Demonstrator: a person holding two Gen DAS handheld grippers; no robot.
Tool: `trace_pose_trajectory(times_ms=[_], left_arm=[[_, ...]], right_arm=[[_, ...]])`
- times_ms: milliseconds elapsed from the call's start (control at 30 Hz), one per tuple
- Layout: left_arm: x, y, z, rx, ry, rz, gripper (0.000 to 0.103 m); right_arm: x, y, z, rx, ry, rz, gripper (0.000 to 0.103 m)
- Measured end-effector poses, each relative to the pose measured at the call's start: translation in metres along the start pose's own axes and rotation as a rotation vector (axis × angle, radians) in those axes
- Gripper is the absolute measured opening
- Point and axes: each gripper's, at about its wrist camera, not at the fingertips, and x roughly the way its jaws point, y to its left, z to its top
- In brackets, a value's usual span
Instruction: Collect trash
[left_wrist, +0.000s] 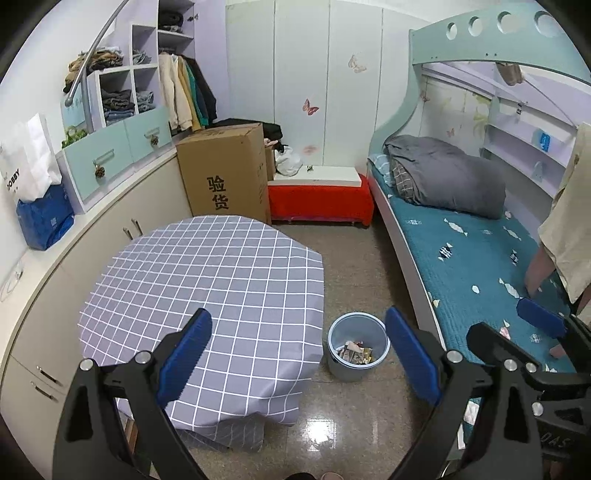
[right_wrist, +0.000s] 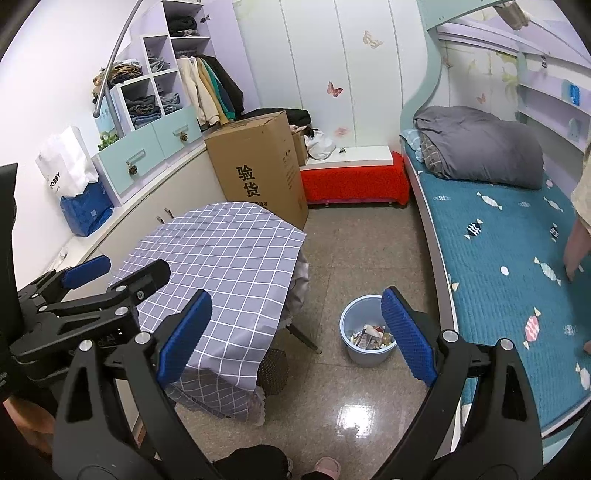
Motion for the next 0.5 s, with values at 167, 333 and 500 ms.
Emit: trace_pose_trajectory(times_ms=[167, 333, 500], left_arm=[[-0.009, -0.006, -0.001, 0.017, -0.026, -0.008, 0.093], [-0.014, -0.009, -0.001, 0.022, -0.035, -0.015, 0.093], [-0.018, -0.013, 0.0, 0.028, -0.044, -0.017, 0.093]], right_arm=[[-0.009, 0.0, -0.003, -0.001, -0.011, -0.008, 0.091], [-0.017, -0.001, -0.004, -0.001, -0.018, -0.014, 0.091], [-0.021, -0.003, -0.006, -0.002, -0.023, -0.016, 0.091]])
